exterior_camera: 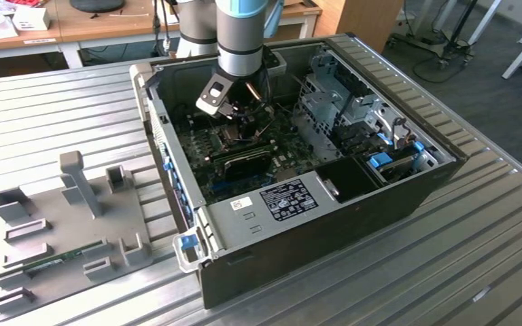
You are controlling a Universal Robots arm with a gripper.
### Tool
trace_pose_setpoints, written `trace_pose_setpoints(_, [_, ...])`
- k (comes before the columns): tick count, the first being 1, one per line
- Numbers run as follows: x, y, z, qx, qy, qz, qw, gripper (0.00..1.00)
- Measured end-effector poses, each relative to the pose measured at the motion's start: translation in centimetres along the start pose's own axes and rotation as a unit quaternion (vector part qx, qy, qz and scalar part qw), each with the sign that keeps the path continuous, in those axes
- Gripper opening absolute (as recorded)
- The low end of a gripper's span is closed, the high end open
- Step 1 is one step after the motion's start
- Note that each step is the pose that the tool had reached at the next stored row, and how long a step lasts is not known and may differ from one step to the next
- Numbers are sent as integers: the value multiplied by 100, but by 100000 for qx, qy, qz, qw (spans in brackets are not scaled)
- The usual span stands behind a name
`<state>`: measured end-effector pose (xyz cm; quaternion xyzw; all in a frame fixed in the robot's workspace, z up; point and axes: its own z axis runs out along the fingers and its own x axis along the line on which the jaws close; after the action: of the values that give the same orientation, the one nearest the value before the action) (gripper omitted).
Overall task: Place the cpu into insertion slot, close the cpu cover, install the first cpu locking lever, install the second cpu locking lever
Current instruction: 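Place the cpu into insertion slot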
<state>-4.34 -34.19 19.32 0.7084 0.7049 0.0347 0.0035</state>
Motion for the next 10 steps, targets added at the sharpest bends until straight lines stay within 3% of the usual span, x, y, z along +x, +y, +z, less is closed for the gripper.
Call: trace_pose_setpoints(10, [19, 0, 2, -9, 9, 2, 100000, 65])
